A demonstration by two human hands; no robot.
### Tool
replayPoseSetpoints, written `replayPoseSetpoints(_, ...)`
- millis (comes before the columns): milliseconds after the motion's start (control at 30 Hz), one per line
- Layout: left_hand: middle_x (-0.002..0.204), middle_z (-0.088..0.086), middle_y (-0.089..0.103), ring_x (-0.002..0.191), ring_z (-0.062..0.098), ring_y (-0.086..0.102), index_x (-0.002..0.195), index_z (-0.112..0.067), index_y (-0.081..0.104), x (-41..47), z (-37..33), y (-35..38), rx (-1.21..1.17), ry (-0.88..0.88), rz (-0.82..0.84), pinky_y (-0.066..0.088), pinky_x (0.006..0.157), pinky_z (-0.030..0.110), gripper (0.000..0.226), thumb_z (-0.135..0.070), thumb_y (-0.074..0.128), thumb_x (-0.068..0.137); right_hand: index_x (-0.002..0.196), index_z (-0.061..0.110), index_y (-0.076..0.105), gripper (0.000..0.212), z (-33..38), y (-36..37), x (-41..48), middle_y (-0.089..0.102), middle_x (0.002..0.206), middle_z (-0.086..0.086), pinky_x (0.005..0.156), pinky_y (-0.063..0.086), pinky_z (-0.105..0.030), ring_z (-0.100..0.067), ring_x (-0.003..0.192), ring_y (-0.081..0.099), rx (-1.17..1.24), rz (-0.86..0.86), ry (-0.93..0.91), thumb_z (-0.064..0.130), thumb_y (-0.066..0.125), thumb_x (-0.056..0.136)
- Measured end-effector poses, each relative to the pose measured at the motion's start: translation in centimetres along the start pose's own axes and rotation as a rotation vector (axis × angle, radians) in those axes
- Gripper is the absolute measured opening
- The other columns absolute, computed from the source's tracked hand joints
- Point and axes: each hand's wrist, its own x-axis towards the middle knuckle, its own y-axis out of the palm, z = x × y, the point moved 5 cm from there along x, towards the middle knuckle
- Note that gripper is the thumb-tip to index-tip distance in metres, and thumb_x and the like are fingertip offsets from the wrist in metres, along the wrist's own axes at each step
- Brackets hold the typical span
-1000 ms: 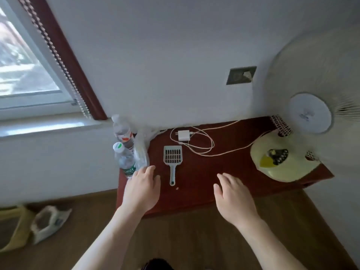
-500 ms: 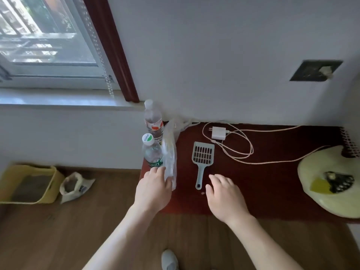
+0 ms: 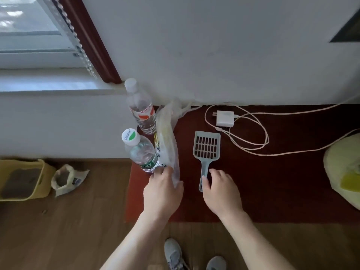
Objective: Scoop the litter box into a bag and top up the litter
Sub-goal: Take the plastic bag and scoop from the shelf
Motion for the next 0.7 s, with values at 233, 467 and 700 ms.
replayPoseSetpoints(233,0.105,-0.001,0.052,0.093,0.026,0.059,0.104,-0.022,0.053,1.5,0.5,1.3,0.011,0.019,-0.006,0.05,0.065,0.037,0.026,-0.028,0.063,0.082,0.088,0.018,0.06,0.04,-0.6,1.7,1.5,0.059,0.084,0.005,0.064,0.043,-0.025,-0.014,0.078,0.057,0.018,-0.08,0.069,0.058,0.054,0.089)
replayPoseSetpoints(467,0.102,0.0,0.057,0.086,0.028,0.062,0.1,-0.019,0.061,1.5,0.5,0.5,-0.097,0.025,-0.022,0.049,0.066,0.037,0.028,-0.014,0.069,0.073,0.085,0.017,0.06,0.031,-0.3,1.9,1.7,0.058,0.078,0.005,0.054,0.04,-0.023,-0.013,0.066,0.058,0.06,-0.072,0.14,0.047,0.065,0.087)
replayPoseSetpoints(700,0.105,0.004,0.06,0.081,0.032,0.061,0.101,-0.016,0.062,0.8,-0.8,-0.4,-0.117,0.12,-0.062,0.044,0.062,0.032,0.034,-0.005,0.066,0.068,0.079,0.016,0.06,0.026,-0.6,0.6,1.2,0.058,0.075,0.005,0.052,0.039,-0.022,-0.013,0.064,0.058,0.055,-0.07,0.151,0.04,0.066,0.087)
